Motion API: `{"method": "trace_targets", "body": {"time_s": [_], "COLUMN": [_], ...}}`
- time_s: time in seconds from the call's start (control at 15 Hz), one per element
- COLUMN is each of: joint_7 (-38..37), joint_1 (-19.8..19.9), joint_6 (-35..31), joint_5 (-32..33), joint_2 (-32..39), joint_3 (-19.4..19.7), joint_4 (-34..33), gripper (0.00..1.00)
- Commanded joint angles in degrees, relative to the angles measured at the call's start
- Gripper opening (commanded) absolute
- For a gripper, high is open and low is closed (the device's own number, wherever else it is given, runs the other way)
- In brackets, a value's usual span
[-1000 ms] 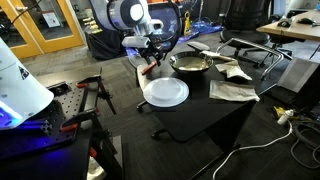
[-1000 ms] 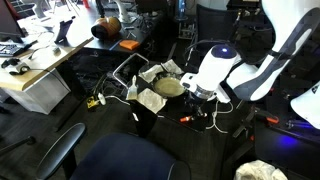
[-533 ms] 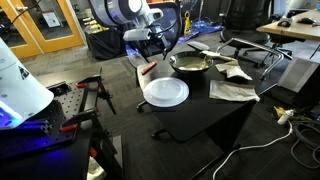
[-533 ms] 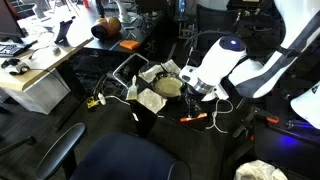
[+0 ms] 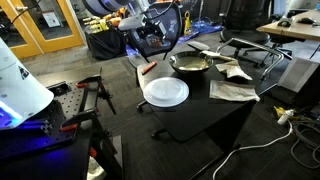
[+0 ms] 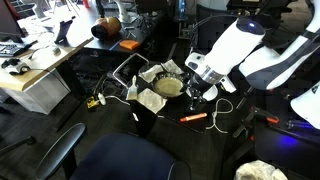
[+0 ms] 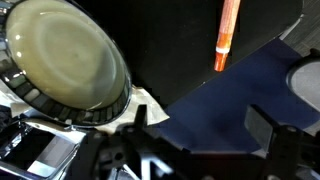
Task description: Pick up the pen from the bowl and put it on the table.
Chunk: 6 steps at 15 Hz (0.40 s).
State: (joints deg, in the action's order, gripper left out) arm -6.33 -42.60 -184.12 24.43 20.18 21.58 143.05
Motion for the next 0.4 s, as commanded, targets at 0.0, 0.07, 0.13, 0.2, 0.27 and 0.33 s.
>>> {"method": "trace_targets", "body": {"time_s": [0.0, 0.07, 0.13, 0.2, 0.27, 0.33], "joint_7": [0.00, 0.00, 0.00, 0.00, 0.00, 0.00], "joint_1": [-1.07, -1.47, -1.44, -1.43, -1.43, -1.43], "joint_6": [0.00, 0.01, 0.01, 0.01, 0.01, 0.01], "joint_5": [0.00, 0.00, 0.00, 0.00, 0.00, 0.00], "joint_2": [-0.56, -0.80, -0.76, -0.63, -0.46, -0.40], "joint_3": [1.15, 1.57, 1.49, 1.47, 1.46, 1.45], "joint_4": [0.45, 0.58, 0.58, 0.55, 0.52, 0.52], "gripper": [1.00, 1.00, 1.00, 1.00, 1.00, 1.00]}}
